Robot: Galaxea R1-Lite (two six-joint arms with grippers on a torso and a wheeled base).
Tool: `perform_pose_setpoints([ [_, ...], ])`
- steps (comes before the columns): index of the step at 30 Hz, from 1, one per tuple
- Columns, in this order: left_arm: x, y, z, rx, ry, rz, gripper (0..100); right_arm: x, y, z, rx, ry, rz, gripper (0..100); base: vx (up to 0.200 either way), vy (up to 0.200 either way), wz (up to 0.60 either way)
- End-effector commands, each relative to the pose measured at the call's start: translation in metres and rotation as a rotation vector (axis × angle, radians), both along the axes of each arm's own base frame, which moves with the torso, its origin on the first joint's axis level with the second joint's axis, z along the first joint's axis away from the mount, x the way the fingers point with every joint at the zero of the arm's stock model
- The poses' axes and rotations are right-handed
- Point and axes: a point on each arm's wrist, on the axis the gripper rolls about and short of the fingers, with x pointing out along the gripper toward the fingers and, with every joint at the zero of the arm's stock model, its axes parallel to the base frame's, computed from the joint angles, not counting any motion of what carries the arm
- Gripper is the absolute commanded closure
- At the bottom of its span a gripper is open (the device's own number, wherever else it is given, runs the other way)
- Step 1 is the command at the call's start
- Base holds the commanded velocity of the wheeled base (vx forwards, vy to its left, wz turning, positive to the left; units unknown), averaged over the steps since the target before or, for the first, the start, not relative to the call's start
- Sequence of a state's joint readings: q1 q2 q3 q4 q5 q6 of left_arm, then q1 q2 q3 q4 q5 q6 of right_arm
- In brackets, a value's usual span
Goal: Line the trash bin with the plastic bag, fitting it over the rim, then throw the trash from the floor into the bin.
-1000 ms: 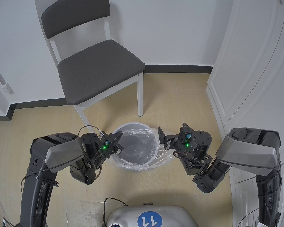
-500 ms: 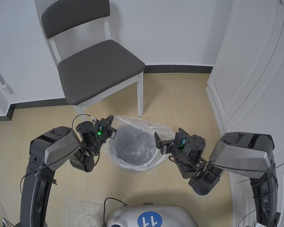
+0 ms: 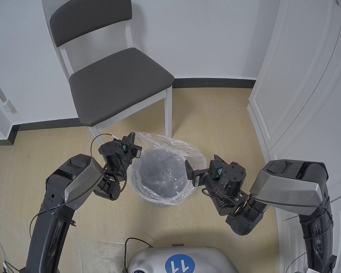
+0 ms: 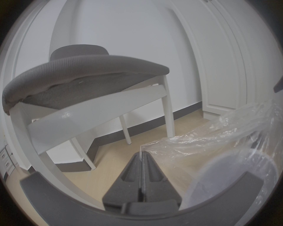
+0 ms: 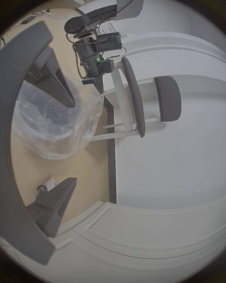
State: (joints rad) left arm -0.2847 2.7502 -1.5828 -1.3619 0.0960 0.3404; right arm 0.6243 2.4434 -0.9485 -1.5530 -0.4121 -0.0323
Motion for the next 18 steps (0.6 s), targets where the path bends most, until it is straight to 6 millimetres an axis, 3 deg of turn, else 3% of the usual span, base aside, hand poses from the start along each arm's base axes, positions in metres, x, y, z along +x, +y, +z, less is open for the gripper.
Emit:
perform_pose_setpoints([
  [1, 0.008, -0.007, -0.005, -0.038, 0.006, 0.030, 100, 0.000, 0.000, -0.001, 0.005, -0.009, -0.001, 0, 0.000, 0.000, 0.00],
  [15, 0.013, -0.014, 0.006, -0.169, 0.021, 0.059, 100, 0.004, 0.002, -0.006, 0.007, -0.011, -0.010, 0, 0.000, 0.000, 0.00],
  [16, 0.013, -0.014, 0.006, -0.169, 0.021, 0.059, 0, 0.004, 0.002, -0.006, 0.007, -0.011, -0.010, 0, 0.000, 0.000, 0.00],
  [18, 0.011, -0.013, 0.007, -0.167, 0.028, 0.061, 0, 0.004, 0.002, -0.005, 0.007, -0.011, -0.010, 0, 0.000, 0.000, 0.00],
])
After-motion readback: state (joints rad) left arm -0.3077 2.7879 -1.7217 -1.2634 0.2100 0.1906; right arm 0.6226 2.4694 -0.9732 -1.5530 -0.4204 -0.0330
